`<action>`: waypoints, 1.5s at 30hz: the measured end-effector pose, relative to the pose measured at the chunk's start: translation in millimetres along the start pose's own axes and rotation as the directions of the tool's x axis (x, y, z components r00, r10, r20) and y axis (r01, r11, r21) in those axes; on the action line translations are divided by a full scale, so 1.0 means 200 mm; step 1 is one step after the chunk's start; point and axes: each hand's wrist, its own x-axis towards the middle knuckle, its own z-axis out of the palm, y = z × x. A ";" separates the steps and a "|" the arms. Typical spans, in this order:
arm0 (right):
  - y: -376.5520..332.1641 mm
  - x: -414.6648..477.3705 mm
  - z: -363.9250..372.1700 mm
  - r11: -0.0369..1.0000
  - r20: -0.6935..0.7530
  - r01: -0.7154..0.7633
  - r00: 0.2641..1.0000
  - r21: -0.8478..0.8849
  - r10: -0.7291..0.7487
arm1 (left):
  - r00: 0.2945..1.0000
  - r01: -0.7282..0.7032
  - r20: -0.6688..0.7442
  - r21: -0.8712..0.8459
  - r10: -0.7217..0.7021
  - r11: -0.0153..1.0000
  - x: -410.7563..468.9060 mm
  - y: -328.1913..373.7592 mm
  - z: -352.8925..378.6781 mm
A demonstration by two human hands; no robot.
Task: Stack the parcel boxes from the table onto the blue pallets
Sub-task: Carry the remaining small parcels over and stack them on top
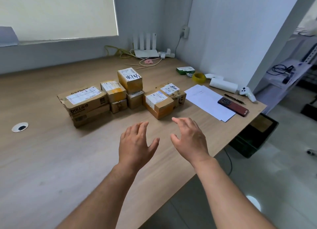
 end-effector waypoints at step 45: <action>0.84 1.22 0.71 0.790 0.561 -0.294 0.824 0.537 -0.075 | 0.665 0.695 0.258 -0.556 -0.700 0.455 0.93 0.20 0.75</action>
